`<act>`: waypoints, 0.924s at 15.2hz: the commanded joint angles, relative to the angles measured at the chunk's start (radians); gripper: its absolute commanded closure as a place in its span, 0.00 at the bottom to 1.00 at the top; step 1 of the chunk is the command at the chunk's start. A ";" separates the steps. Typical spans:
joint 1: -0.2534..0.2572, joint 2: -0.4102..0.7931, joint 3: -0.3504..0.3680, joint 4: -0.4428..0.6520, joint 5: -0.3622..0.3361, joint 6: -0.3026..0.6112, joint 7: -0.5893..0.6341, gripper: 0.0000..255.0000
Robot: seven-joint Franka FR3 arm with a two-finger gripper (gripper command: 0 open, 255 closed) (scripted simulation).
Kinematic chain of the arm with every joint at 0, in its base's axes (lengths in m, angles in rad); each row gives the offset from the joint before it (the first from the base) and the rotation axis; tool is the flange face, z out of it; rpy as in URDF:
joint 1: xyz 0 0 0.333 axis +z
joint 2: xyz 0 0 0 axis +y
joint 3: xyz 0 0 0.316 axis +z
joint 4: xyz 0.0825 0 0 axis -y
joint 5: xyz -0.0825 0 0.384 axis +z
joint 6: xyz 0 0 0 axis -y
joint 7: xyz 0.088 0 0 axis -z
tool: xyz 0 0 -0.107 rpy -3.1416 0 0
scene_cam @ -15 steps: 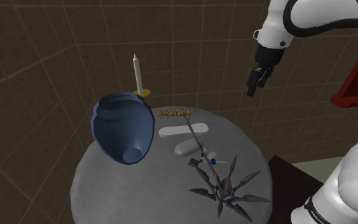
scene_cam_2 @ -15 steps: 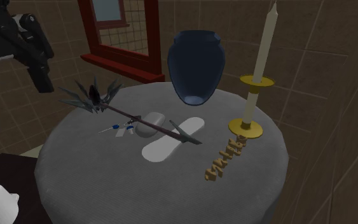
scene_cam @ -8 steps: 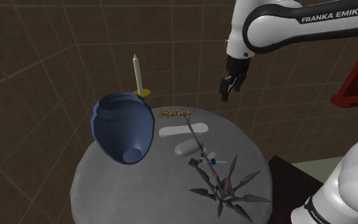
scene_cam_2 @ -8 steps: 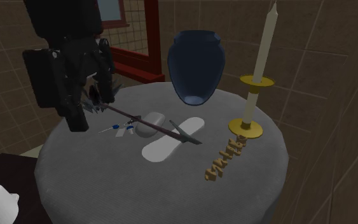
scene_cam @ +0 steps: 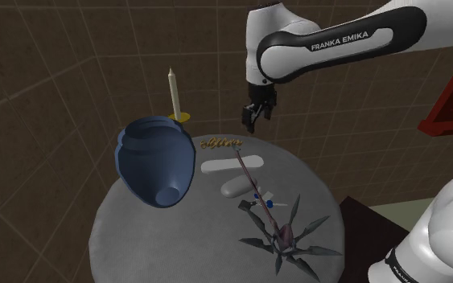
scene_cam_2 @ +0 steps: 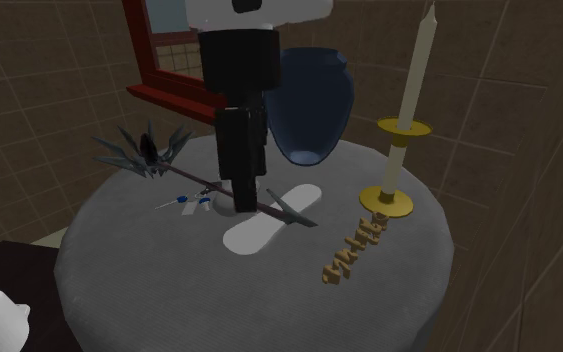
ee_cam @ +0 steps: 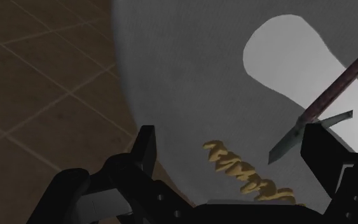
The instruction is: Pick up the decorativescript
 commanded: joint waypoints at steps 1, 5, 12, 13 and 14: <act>0.005 0.083 0.019 0.064 -0.033 0.007 0.036 0.00; 0.029 0.249 0.045 0.210 -0.105 -0.002 0.105 0.00; 0.107 0.563 0.049 0.542 -0.229 -0.075 0.188 0.00; 0.122 0.611 0.046 0.601 -0.245 -0.091 0.194 0.00; 0.126 0.621 0.044 0.613 -0.247 -0.095 0.195 0.00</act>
